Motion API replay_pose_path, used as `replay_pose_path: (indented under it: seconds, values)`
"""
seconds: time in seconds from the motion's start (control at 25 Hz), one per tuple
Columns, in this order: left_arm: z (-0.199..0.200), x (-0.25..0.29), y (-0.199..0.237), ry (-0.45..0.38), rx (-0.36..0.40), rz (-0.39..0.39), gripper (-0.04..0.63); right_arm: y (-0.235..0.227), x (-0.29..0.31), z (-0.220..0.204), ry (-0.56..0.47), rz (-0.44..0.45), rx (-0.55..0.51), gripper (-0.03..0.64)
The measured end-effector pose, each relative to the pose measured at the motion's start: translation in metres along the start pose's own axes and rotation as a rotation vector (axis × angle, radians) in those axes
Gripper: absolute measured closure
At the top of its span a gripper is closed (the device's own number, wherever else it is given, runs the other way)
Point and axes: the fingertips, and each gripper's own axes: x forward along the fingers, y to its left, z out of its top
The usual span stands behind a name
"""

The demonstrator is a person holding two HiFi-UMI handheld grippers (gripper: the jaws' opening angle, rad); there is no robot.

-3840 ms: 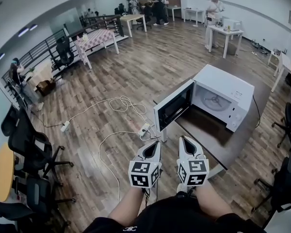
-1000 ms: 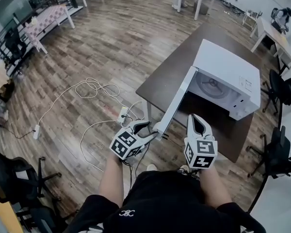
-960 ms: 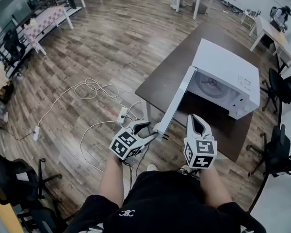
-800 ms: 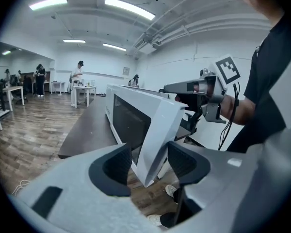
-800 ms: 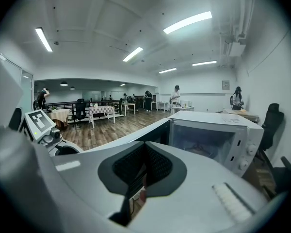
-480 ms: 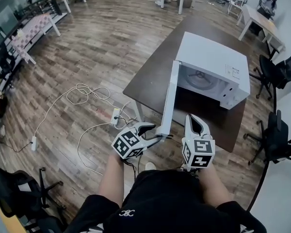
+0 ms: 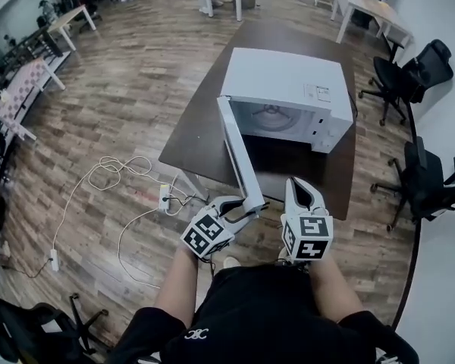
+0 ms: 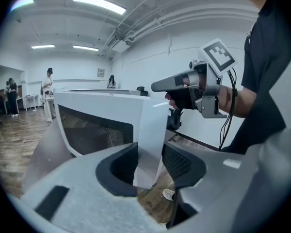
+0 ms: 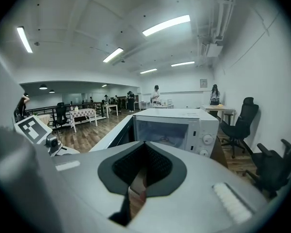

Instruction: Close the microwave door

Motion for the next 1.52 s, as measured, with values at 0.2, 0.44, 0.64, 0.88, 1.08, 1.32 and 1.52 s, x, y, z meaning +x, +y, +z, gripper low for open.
replay_pose_path:
  seconds: [0.2,0.44,0.64,0.88,1.08,1.32,1.52]
  values:
    - [0.02,0.04,-0.008,-0.009,-0.014,0.035,0.431,-0.043,-0.016,-0.002,-0.006,-0.046,0.034,0.609]
    - [0.044,0.085,-0.01,-0.005,-0.039,0.089,0.431,-0.091,-0.028,-0.002,-0.018,-0.079,0.087,0.609]
    - [0.062,0.119,-0.006,0.009,-0.082,0.117,0.428,-0.13,-0.033,-0.008,-0.021,-0.1,0.134,0.609]
    - [0.082,0.158,0.002,0.004,-0.141,0.185,0.434,-0.17,-0.038,-0.01,-0.029,-0.118,0.165,0.609]
    - [0.097,0.184,0.014,-0.006,-0.171,0.244,0.439,-0.194,-0.039,-0.004,-0.048,-0.111,0.16,0.609]
    - [0.114,0.212,0.027,-0.02,-0.211,0.295,0.442,-0.229,-0.039,-0.001,-0.06,-0.106,0.155,0.609]
    - [0.127,0.235,0.042,-0.038,-0.228,0.329,0.446,-0.258,-0.033,0.003,-0.062,-0.099,0.149,0.609]
